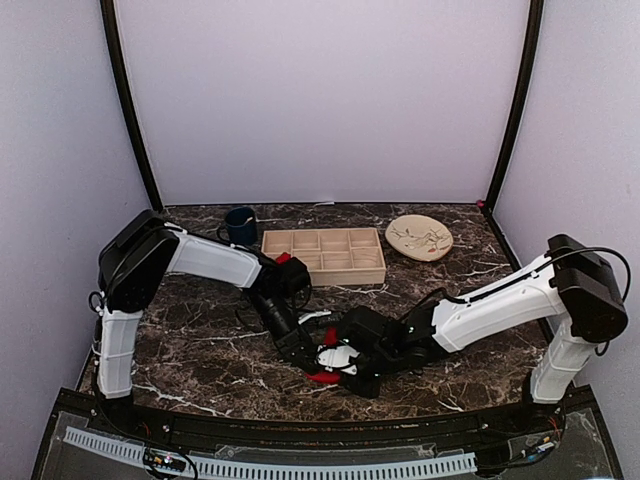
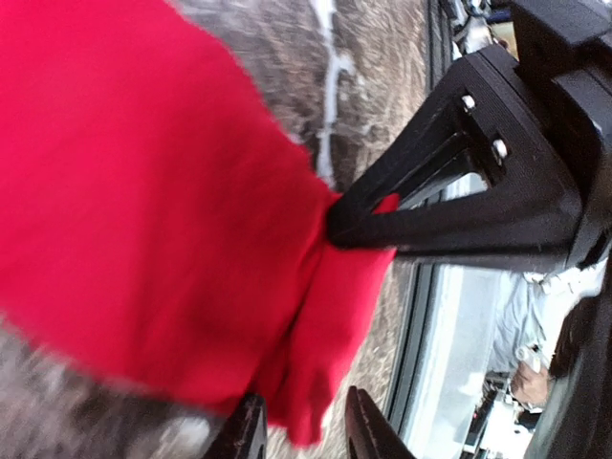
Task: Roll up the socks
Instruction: Roll the sock at the center of the board.
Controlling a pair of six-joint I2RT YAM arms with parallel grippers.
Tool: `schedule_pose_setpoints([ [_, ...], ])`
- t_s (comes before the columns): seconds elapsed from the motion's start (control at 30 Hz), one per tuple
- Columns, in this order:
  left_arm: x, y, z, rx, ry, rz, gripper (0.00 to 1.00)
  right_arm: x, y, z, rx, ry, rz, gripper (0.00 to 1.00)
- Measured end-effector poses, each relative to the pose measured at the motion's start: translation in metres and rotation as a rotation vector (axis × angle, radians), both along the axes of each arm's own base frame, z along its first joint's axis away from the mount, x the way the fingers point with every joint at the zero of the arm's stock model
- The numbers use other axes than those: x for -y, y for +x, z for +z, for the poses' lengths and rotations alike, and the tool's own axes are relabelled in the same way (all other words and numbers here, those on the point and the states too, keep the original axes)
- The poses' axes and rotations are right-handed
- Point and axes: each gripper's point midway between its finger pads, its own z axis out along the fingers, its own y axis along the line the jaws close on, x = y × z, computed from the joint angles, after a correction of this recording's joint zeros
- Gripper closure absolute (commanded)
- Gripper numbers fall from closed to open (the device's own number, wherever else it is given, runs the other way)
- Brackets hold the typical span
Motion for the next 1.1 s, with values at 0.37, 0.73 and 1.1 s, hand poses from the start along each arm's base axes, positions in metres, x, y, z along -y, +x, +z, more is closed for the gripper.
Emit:
schedule_pose_setpoints([
  [0.37,-0.01,0.026,0.004,0.101,-0.021,0.107,0.66,0.002,0.005,0.001,-0.122,0.047,-0.031,0.98],
  [0.73,-0.018,0.033,0.022,0.227,-0.087,0.182,0.65,0.004,0.01,0.001,-0.294,0.098,-0.062,0.98],
  [1.1,-0.031,0.03,0.031,0.365,-0.121,0.224,0.6,0.004,0.011,0.002,-0.489,0.133,-0.063,0.98],
])
